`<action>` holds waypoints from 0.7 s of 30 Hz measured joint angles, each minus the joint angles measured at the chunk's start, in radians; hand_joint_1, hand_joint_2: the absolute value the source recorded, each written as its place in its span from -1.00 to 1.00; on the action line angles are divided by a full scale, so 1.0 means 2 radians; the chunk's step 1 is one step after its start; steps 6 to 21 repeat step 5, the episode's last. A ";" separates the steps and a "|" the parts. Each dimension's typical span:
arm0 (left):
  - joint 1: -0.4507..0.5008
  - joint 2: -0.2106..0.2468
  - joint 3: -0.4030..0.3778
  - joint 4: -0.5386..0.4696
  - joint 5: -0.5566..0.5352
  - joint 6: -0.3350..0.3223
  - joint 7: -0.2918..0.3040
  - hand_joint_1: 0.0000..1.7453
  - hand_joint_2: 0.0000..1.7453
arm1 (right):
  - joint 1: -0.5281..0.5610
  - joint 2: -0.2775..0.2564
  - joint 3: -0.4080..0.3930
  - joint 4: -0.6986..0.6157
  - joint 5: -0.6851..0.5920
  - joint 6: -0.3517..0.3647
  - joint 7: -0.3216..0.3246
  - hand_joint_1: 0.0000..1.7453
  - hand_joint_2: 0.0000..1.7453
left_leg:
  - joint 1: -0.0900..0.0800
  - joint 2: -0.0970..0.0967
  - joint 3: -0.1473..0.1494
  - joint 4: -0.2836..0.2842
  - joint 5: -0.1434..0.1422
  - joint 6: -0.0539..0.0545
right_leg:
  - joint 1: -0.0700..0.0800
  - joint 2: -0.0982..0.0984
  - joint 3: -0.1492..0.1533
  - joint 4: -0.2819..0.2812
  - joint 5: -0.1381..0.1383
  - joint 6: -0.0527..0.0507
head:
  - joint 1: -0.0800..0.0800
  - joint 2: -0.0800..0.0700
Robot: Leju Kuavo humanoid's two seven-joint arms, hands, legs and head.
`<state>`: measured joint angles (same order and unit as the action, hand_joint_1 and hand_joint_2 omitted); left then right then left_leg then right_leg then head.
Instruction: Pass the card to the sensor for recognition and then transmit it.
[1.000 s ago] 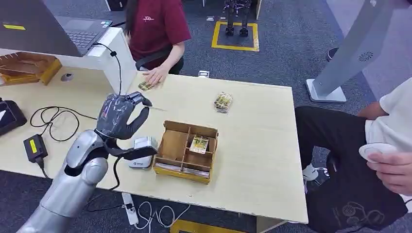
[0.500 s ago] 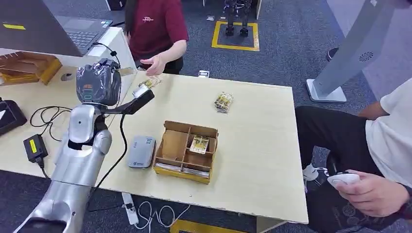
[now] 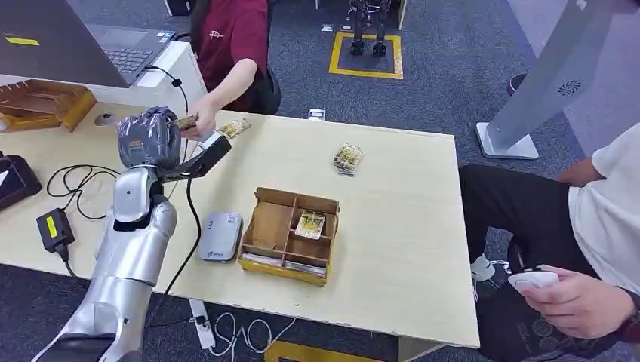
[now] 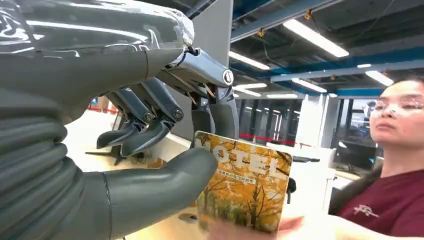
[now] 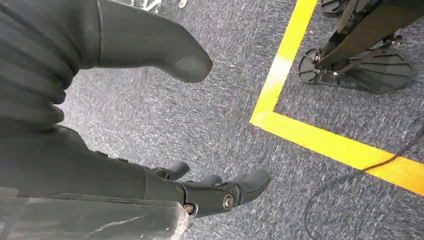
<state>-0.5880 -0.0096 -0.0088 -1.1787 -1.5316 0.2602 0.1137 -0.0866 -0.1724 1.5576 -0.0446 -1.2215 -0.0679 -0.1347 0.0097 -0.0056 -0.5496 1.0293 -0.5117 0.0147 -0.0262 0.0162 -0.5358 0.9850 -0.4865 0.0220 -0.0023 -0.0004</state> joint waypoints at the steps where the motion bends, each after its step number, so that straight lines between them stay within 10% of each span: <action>1: 0.000 -0.002 0.002 0.001 0.000 0.000 0.000 1.00 1.00 | 0.000 0.000 0.000 0.000 0.000 0.000 0.000 -1.00 1.00 | 0.000 0.000 0.000 0.000 0.000 0.000 | 0.000 0.000 0.000 0.000 0.000 0.000 | 0.000 0.000; 4: 0.000 -0.006 0.006 0.006 -0.002 -0.001 -0.002 1.00 1.00 | 0.000 0.000 0.000 0.000 -0.003 0.000 0.000 -1.00 1.00 | 0.000 0.000 0.000 0.000 0.000 0.000 | 0.000 0.000 0.000 0.000 0.000 0.000 | 0.000 0.000; 5: 0.000 -0.007 0.007 0.008 -0.002 -0.001 -0.004 -0.50 1.00 | 0.000 0.000 0.000 0.000 -0.003 0.000 0.000 -1.00 1.00 | 0.000 0.000 0.000 0.000 0.000 0.000 | 0.000 0.000 0.000 0.000 0.000 0.000 | 0.000 0.000; 21: 0.000 -0.007 0.007 0.008 -0.002 -0.001 -0.004 -0.50 1.00 | 0.000 0.000 0.000 0.000 -0.003 0.000 0.000 -1.00 1.00 | 0.000 0.000 0.000 0.000 0.000 0.000 | 0.000 0.000 0.000 0.000 0.000 0.000 | 0.000 0.000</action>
